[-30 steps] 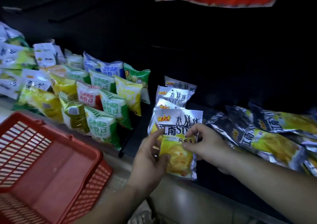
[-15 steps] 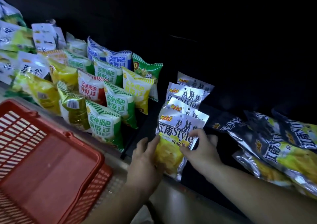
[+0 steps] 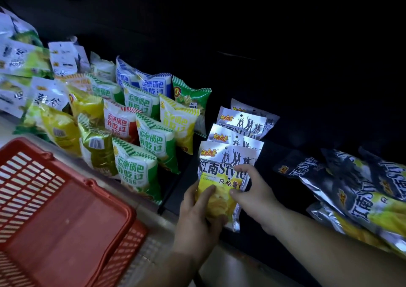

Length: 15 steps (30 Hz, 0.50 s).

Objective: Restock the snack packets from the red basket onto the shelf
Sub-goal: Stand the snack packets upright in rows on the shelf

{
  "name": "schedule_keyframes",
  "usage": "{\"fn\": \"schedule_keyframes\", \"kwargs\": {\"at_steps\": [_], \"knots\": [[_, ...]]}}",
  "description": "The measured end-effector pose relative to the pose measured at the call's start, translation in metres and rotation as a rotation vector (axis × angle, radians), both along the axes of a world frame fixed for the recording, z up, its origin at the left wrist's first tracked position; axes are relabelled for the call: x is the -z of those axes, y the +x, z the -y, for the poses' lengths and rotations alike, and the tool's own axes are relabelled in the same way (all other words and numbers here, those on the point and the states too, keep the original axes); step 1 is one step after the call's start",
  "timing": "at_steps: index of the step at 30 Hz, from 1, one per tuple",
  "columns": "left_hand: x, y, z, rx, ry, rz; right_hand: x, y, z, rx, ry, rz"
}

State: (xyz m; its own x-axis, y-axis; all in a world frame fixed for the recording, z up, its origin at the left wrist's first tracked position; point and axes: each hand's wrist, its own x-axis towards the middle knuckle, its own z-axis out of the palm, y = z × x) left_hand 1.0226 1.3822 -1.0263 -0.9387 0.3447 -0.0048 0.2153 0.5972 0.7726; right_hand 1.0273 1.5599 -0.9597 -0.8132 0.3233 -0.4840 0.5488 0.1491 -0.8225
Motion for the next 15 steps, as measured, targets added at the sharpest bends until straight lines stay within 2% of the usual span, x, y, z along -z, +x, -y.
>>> {"fn": "schedule_keyframes", "kwargs": {"at_steps": [2,4,8,12,15], "knots": [[0.001,-0.002,-0.001,0.009,-0.031,-0.029,0.003,0.003,-0.002,-0.005,0.061,-0.009],[-0.002,-0.004,-0.002,-0.038,0.024,-0.037,0.005,0.005,-0.003,-0.027,0.077,-0.012],[-0.020,-0.025,-0.010,-0.282,0.270,0.197,0.007,0.009,-0.005,-0.066,0.087,-0.042],[-0.027,-0.047,-0.011,-0.193,0.246,0.346,0.008,0.007,0.000,-0.129,0.098,0.000],[-0.032,-0.051,-0.013,-0.172,0.247,0.373,0.010,0.008,0.002,-0.160,0.137,0.032]]}}
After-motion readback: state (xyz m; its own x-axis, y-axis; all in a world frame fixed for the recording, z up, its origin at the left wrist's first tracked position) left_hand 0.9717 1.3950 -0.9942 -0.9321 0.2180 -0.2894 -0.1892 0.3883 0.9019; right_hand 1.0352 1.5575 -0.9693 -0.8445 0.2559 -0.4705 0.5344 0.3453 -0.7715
